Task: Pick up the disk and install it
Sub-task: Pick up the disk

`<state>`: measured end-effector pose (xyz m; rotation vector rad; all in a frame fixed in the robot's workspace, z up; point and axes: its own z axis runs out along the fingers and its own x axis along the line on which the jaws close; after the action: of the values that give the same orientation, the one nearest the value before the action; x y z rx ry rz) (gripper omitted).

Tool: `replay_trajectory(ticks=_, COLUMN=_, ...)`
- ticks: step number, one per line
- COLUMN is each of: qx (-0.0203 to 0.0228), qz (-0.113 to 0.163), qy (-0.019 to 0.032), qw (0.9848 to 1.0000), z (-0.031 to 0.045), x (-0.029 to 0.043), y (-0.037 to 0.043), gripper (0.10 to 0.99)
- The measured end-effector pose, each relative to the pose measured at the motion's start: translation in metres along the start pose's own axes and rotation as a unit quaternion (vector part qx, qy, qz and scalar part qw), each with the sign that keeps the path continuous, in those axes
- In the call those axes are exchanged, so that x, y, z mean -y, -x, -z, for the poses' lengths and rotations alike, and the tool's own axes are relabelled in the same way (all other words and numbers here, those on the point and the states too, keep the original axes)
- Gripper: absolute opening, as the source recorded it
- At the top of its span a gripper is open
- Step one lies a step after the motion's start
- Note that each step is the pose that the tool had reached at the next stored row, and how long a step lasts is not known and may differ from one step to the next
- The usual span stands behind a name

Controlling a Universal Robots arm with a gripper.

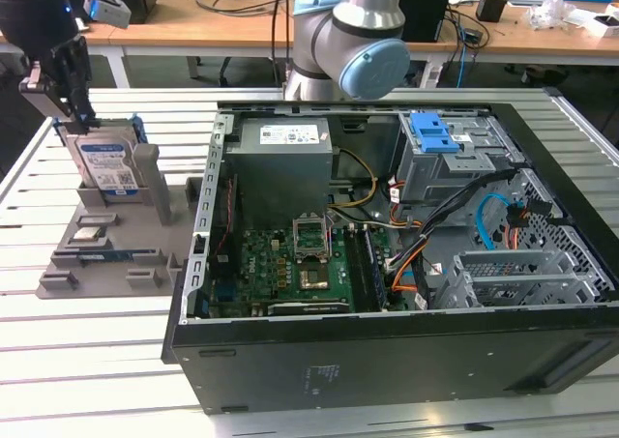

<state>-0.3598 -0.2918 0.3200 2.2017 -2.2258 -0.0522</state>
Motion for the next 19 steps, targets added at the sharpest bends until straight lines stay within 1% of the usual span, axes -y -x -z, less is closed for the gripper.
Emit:
replay_trajectory(ticks=6, qx=-0.0005, qz=0.0, qy=-0.0001, qw=1.0, z=-0.0125, x=0.0004, y=-0.0009, gripper=0.42)
replay_trajectory(ticks=13, qx=-0.0007, qz=0.001, qy=0.0, qw=1.0, z=-0.0222, x=0.0007, y=-0.003, gripper=0.42)
replay_trajectory(ticks=15, qx=-0.0007, qz=0.002, qy=0.0, qw=1.0, z=-0.0279, x=0.0009, y=-0.0034, gripper=0.42)
replay_trajectory(ticks=19, qx=-0.0007, qz=0.002, qy=0.0, qw=1.0, z=-0.0322, x=0.001, y=-0.0035, gripper=0.42)
